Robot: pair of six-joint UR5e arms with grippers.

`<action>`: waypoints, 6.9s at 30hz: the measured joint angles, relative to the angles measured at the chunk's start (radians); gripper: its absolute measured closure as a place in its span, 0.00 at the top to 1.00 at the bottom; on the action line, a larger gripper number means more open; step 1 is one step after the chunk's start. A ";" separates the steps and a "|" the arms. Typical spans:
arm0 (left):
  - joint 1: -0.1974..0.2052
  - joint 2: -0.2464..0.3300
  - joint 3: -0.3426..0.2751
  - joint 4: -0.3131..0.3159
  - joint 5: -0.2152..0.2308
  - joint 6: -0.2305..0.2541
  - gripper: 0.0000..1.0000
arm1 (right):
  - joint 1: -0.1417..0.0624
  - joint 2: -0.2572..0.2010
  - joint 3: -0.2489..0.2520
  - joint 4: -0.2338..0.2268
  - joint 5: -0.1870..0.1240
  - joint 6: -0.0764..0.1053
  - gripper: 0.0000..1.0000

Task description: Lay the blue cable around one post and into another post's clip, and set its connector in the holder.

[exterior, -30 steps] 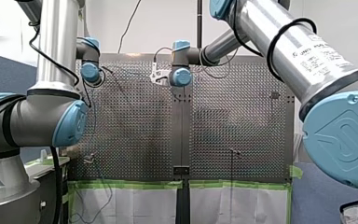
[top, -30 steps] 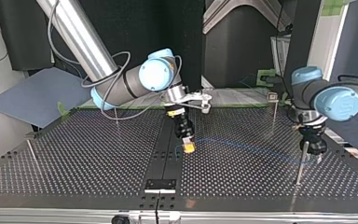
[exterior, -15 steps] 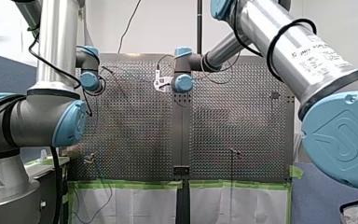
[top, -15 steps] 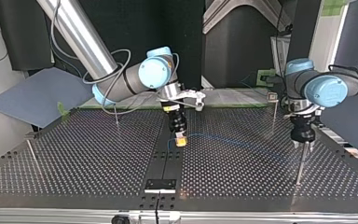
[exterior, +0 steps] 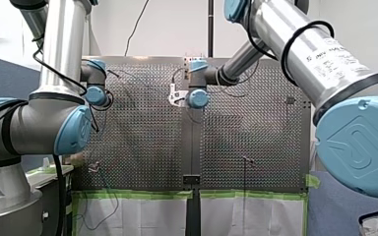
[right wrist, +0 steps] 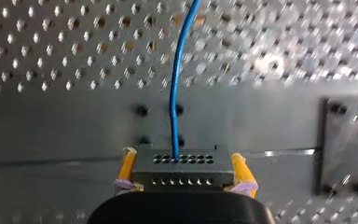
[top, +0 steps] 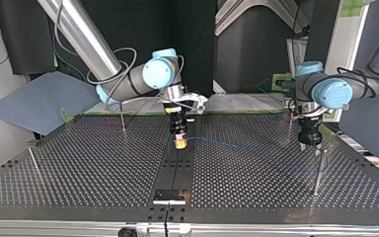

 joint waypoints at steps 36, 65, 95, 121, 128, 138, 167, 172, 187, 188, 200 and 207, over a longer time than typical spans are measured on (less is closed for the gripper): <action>-0.013 -0.001 0.000 0.003 0.006 0.000 0.86 | -0.255 -0.005 0.299 -0.298 -0.047 0.164 0.00; -0.018 -0.002 0.000 0.012 0.018 -0.016 0.86 | -0.504 -0.005 0.548 -0.548 -0.042 0.258 0.00; -0.040 -0.002 -0.001 0.012 0.018 -0.018 0.86 | -0.767 0.101 0.811 -0.685 -0.124 0.296 0.00; -0.052 -0.002 -0.001 0.012 0.019 -0.022 0.86 | -0.968 0.109 0.989 -0.678 -0.134 0.276 0.00; -0.070 -0.001 0.000 0.013 0.056 -0.040 0.86 | -0.969 0.108 0.956 -0.647 -0.185 0.226 0.00; -0.121 -0.001 0.000 0.013 0.111 -0.068 0.86 | -0.944 0.108 0.905 -0.628 -0.260 0.193 0.00; -0.162 0.110 -0.072 -0.207 -0.095 0.077 0.86 | -0.916 0.108 0.850 -0.627 -0.274 0.224 0.00; -0.166 0.137 -0.085 -0.246 -0.133 0.113 0.86 | -0.914 0.108 0.850 -0.623 -0.274 0.224 0.00; -0.207 0.182 -0.177 -0.330 -0.089 0.172 0.86 | -0.909 0.108 0.850 -0.619 -0.274 0.226 0.00; -0.206 0.191 -0.180 -0.334 -0.080 0.166 0.86 | -0.908 0.108 0.850 -0.619 -0.274 0.225 0.00; -0.185 0.289 -0.165 -0.419 -0.131 0.157 0.86 | -0.902 0.108 0.850 -0.621 -0.274 0.224 0.00; -0.184 0.346 -0.119 -0.477 -0.181 0.212 0.91 | -0.901 0.108 0.850 -0.625 -0.274 0.226 0.00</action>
